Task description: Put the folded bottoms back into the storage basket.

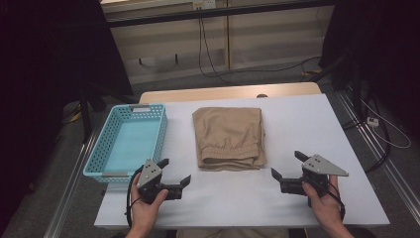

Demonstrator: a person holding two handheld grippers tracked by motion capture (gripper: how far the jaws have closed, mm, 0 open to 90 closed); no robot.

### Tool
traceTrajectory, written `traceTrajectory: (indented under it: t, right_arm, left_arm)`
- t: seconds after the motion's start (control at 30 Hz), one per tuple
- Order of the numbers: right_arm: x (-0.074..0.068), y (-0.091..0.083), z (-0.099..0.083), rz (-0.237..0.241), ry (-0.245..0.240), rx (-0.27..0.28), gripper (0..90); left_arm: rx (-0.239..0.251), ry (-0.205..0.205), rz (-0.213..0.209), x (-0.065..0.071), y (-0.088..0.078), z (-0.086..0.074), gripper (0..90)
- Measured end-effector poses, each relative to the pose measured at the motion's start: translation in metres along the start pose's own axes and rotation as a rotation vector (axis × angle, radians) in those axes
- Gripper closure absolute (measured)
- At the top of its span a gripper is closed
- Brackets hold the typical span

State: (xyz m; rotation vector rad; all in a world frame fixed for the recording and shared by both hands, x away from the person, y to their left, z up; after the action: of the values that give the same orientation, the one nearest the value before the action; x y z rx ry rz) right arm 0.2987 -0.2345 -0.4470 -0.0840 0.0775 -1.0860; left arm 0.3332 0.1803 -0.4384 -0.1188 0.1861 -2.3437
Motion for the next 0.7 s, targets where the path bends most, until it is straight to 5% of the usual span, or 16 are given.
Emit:
traceTrajectory:
  t: [0.3,0.6,0.7]
  right_arm:
    - [-0.001,0.002,-0.001,0.023,0.003,-0.02,2.1]
    - [-0.01,0.007,-0.002,0.112,-0.002,-0.035,4.6]
    - [-0.018,0.013,-0.004,0.131,-0.006,-0.083,5.4]
  left_arm:
    - [-0.016,0.002,-0.014,0.002,0.003,-0.002,4.6]
    - [-0.03,-0.004,-0.022,0.003,0.005,-0.003,4.6]
    - [-0.024,-0.005,-0.027,0.003,0.004,-0.003,4.6]
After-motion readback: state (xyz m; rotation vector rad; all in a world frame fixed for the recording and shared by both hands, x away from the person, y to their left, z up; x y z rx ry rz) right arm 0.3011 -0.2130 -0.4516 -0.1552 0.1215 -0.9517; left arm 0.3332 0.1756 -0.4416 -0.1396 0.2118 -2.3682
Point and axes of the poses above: each handheld gripper's, and its own axes: y roughly forward along the jaws, z roughly out of its top, x roughly to its right, the point moved 2 cm from there along y, roughly forward along the jaws, and after that the axes turned 13 degrees about x, right-handed, at the moved point
